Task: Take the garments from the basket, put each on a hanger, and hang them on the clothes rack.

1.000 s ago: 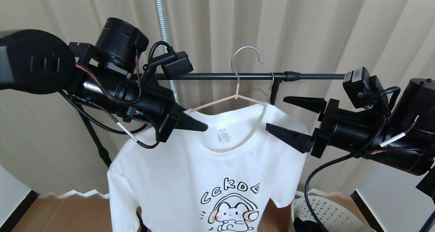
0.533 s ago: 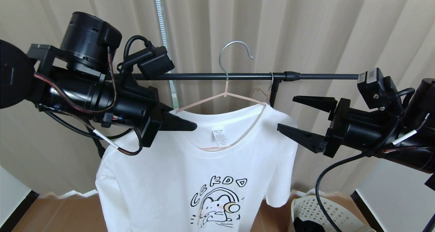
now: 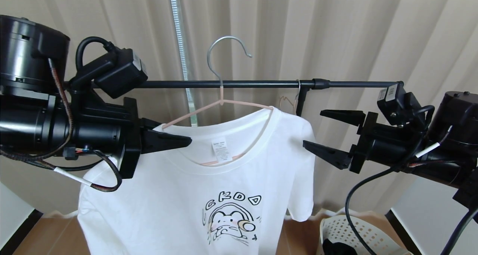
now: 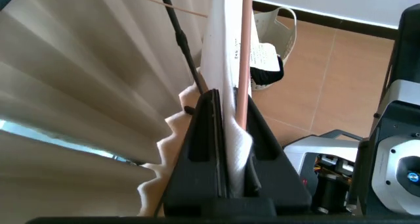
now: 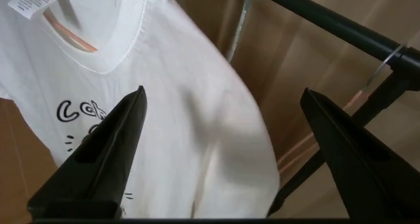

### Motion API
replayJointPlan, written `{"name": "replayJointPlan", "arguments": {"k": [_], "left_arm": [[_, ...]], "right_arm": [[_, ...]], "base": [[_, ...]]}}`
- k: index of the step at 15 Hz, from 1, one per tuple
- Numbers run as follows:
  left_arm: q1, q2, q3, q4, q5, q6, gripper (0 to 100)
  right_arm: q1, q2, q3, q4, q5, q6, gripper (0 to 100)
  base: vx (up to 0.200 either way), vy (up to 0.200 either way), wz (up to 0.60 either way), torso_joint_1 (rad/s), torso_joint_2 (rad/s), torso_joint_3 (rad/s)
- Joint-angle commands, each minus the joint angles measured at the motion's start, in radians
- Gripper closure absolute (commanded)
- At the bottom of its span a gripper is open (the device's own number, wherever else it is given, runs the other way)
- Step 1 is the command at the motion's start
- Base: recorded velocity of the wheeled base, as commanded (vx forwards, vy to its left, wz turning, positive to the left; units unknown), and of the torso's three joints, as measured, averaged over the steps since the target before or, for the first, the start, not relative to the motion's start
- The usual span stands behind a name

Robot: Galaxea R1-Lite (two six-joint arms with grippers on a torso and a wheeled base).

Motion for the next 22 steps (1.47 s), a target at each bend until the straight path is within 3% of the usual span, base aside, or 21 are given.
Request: {"name": "replayJointPlan", "arguments": {"k": [1,4,6,8,15,16,22], "left_arm": [[0.006,-0.061,0.048,-0.029,0.022,0.001,100],[0.006,-0.08,0.079,-0.068,0.035,-0.001,100],[0.005,-0.092,0.085,-0.07,0.036,-0.003,100],[0.003,-0.112,0.096,-0.07,0.036,-0.001,100],[0.0,-0.15,0.116,-0.07,0.036,-0.004,100],[0.002,-0.156,0.117,-0.07,0.036,-0.004,100],[0.006,-0.195,0.152,-0.07,0.038,-0.006,100]], "right_arm": [[-0.021,0.045,0.009,0.001,-0.001,-0.067,0],[-0.024,0.077,0.032,0.001,-0.006,-0.165,0],[-0.019,0.104,0.031,0.001,-0.012,-0.188,0],[-0.015,0.149,0.025,-0.002,-0.05,-0.197,0],[-0.01,0.193,0.019,-0.003,-0.056,-0.227,0],[-0.012,0.198,0.014,-0.005,-0.067,-0.231,100],[-0.07,0.198,-0.02,-0.007,-0.092,-0.23,100]], "base": [[0.0,0.0,0.0,0.0,0.0,0.0],[0.0,0.0,0.0,0.0,0.0,0.0],[0.0,0.0,0.0,0.0,0.0,0.0],[0.0,0.0,0.0,0.0,0.0,0.0],[0.0,0.0,0.0,0.0,0.0,0.0],[0.0,0.0,0.0,0.0,0.0,0.0],[0.0,0.0,0.0,0.0,0.0,0.0]]}}
